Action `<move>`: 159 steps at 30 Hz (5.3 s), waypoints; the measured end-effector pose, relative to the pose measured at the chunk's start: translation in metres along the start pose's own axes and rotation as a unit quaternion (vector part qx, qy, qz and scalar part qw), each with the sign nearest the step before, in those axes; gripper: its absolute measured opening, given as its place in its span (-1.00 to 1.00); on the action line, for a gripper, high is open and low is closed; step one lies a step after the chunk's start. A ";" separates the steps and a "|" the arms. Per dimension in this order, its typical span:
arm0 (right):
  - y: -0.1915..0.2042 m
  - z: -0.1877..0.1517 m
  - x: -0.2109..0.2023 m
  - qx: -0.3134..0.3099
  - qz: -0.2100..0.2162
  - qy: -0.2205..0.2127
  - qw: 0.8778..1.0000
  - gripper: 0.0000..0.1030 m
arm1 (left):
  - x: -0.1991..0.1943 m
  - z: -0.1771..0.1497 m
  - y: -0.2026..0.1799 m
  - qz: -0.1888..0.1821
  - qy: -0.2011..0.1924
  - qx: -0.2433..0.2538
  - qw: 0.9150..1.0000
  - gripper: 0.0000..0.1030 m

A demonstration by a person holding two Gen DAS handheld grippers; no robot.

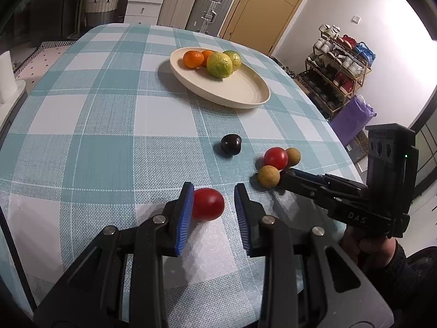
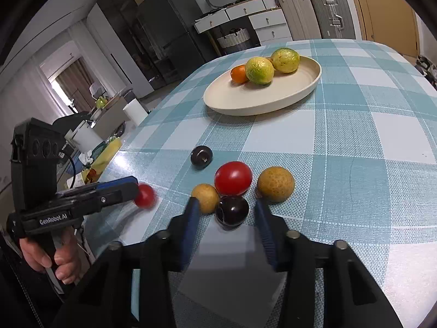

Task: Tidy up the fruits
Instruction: 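Grasp the dark plum with the right gripper while the left gripper holds the tomato, then carry the tomato and the dark plum over the cream plate with both grippers, then lower both fruits onto the plate and open both grippers, then withdraw both grippers from the plate toward the remaining fruits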

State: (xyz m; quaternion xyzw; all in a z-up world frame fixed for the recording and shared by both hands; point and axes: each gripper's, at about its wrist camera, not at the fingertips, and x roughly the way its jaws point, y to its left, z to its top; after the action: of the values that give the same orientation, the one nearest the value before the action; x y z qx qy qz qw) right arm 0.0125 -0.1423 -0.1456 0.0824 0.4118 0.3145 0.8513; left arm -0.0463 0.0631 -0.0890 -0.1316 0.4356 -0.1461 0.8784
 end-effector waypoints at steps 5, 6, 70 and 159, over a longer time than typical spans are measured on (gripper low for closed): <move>0.000 -0.003 -0.004 -0.007 -0.003 -0.011 1.000 -0.51 | 0.001 0.003 -0.006 0.000 -0.001 0.009 1.000 -0.46; 0.000 -0.003 -0.006 -0.006 -0.001 -0.015 1.000 -0.51 | 0.001 0.003 -0.006 -0.001 -0.001 0.008 1.000 -0.46; -0.008 0.147 0.029 -0.029 0.032 -0.051 0.998 -0.52 | 0.081 0.172 0.032 -0.046 -0.001 -0.049 0.998 -0.48; 0.007 0.085 -0.065 -0.008 -0.062 -0.137 0.989 0.99 | -0.009 0.099 -0.047 0.113 -0.097 0.041 0.988 0.97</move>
State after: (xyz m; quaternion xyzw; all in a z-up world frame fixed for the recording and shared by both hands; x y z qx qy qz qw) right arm 0.0431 -0.1659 -0.0456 0.0920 0.2925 0.2503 0.9183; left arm 0.0214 0.0334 -0.0077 -0.0590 0.3539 -0.0496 0.9321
